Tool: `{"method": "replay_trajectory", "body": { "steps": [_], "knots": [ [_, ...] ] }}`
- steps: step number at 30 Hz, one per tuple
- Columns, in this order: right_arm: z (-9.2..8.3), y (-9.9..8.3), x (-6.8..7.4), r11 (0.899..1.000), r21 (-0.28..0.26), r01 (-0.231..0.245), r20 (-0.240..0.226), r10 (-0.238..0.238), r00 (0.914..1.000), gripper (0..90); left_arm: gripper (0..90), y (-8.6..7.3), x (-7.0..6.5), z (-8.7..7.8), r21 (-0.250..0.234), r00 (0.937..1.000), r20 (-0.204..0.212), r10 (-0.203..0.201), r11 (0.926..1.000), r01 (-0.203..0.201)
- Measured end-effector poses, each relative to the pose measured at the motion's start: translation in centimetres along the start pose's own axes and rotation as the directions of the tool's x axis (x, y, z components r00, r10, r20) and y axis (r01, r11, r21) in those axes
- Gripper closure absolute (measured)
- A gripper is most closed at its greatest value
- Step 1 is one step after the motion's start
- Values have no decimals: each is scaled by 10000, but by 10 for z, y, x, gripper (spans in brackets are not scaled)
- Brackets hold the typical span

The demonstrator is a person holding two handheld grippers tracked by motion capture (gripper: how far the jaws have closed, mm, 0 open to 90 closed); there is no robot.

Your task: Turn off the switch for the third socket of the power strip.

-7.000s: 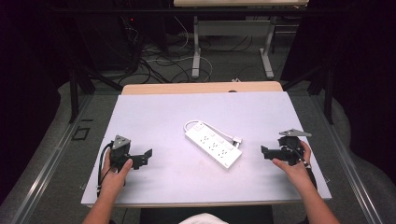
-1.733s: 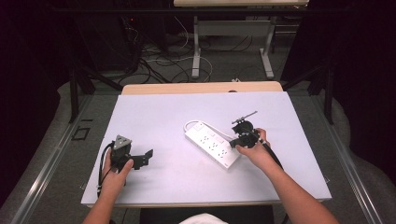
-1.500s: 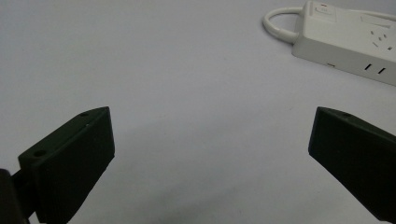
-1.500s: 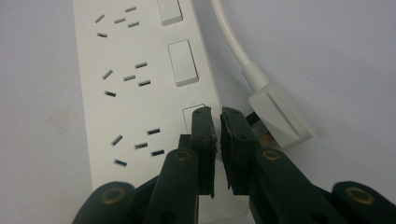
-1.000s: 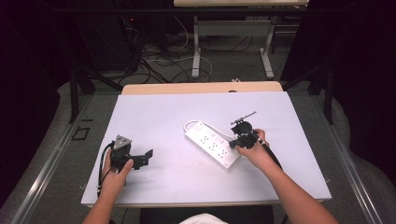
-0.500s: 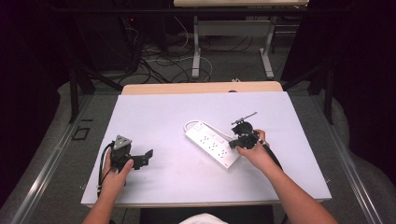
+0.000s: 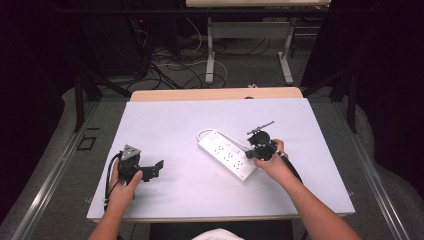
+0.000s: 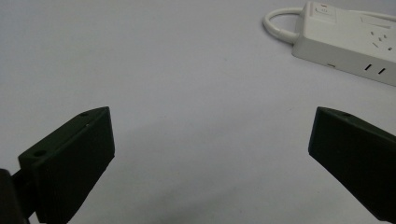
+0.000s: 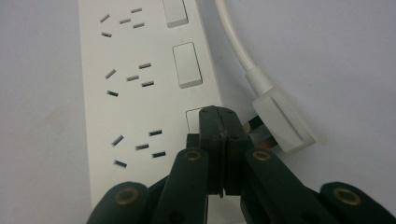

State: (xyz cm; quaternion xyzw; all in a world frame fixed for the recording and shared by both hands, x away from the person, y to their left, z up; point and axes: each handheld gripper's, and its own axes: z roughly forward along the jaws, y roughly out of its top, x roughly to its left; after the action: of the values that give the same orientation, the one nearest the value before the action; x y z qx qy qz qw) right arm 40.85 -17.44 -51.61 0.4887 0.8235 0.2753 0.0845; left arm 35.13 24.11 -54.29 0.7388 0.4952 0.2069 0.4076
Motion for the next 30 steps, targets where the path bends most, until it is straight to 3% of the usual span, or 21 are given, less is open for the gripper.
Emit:
{"method": "replay_trajectory", "body": {
  "steps": [6, 8, 10, 11, 12, 15, 17, 24, 26, 30],
  "knots": [
    [0, -3, 2, 9994, -263, 227, 231, -220, 9995, 900, 3, 0, 0, 0, 2, 10000, -4, -17, 10000, 17],
    [1, -5, 3, 9991, -193, 371, 131, -368, 9992, 900, 3, 0, 0, 0, -85, 10000, -42, -46, 10000, 46],
    [0, -5, 4, 9997, -89, 227, 74, -227, 9997, 900, 3, 0, 0, 0, -26, 10000, -27, -41, 10000, 41],
    [0, -8, 4, 9990, -395, 225, -51, -228, 9997, 900, 3, 0, 0, 0, -30, 10000, -28, -46, 10000, 46],
    [-1, -9, 3, 9986, -269, 461, -5, -461, 9989, 900, 3, 0, 0, 0, 4, 10000, -13, -44, 10000, 44],
    [-1, -9, 4, 9996, -247, 158, -37, -159, 9999, 900, 3, 0, 0, 1, -19, 10000, -17, -23, 10000, 23],
    [-1, -9, 2, 9987, -325, 386, -82, -389, 9992, 900, 3, 0, -1, 1, -36, 10000, -12, -22, 10000, 22],
    [-1, -9, 2, 9991, -290, 306, -78, -308, 9995, 890, 3, 0, 0, 1, -15, 10000, -13, -58, 10000, 58],
    [-2, -9, 3, 9996, -264, 86, -136, -90, 9999, 857, 3, 0, 0, 1, -13, 10000, -11, -59, 10000, 59],
    [-2, -9, 3, 9993, -284, 231, -240, -238, 9994, 819, 3, 0, 0, 1, -8, 10000, -13, -63, 10000, 63]
  ]
}}
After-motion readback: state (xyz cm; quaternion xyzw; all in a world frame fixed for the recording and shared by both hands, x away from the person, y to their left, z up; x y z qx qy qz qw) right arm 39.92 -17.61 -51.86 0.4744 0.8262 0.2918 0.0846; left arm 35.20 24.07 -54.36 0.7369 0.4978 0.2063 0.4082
